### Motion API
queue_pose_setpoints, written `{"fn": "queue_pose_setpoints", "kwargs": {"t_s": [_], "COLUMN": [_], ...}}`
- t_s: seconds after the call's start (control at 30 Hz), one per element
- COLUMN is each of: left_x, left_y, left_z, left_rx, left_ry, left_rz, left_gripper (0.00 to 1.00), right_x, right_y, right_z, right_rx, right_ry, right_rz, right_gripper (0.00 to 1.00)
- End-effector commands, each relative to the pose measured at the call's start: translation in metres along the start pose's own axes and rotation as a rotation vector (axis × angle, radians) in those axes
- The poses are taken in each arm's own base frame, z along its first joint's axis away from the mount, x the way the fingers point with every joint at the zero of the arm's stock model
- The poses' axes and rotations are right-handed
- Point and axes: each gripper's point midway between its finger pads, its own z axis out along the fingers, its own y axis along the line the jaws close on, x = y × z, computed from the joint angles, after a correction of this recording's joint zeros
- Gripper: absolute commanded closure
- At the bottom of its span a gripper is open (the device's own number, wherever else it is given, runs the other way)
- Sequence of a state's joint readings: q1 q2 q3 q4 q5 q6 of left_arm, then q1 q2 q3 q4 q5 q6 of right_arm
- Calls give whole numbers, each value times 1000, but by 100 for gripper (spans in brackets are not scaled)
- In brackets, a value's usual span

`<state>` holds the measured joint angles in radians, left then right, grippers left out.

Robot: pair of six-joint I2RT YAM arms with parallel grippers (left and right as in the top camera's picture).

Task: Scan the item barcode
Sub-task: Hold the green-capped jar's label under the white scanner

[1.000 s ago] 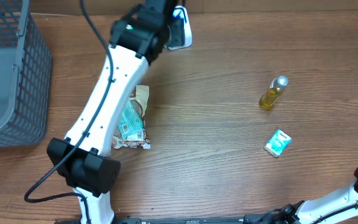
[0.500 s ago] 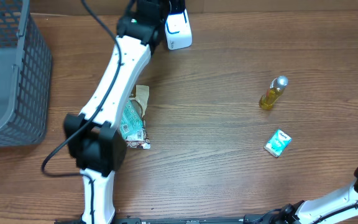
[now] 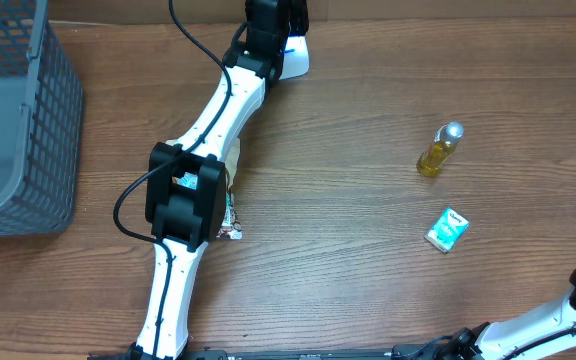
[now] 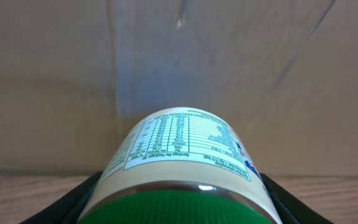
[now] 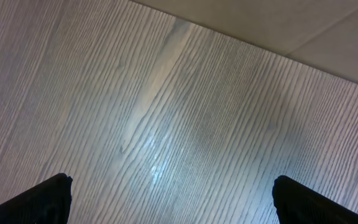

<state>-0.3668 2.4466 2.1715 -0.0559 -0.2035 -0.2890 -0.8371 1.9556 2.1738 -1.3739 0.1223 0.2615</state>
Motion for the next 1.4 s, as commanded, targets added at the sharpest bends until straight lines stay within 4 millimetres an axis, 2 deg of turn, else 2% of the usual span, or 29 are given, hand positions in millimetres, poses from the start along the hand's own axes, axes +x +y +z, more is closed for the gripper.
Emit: {"fn": "queue_pose_setpoints", "kwargs": {"t_s": [0.0,0.27,0.47,0.67,1.07,1.2,1.37], "left_x": [-14,3,16,20,34,27,7], "left_y": [-7,0,8,12,20,17,13], "left_z": [2,19,32,35,43,43,40], "left_rx": [15,28,54,48,36,48,75], "left_ry": [-64,-77,-81,-77,-62,-97,-176], "left_rz": [7,-97,-110,-110,-109,-116,-128], "left_gripper": [66,70,71,75,76,76,83], "right_x": [-5,-5,-5,-5,-5,-5,-5], "right_y": [-1,-1,-1,-1,-1,-1,-1], "right_z": [-9,-9,-9,-9,-9,-9,-9], "right_rx": [-2,-2,-2,-2,-2,-2,-2], "right_ry": [-27,-27,-27,-27,-27,-28,-27], "right_rz": [3,3,3,3,3,4,3], "right_gripper": [0,0,0,0,0,0,0]}}
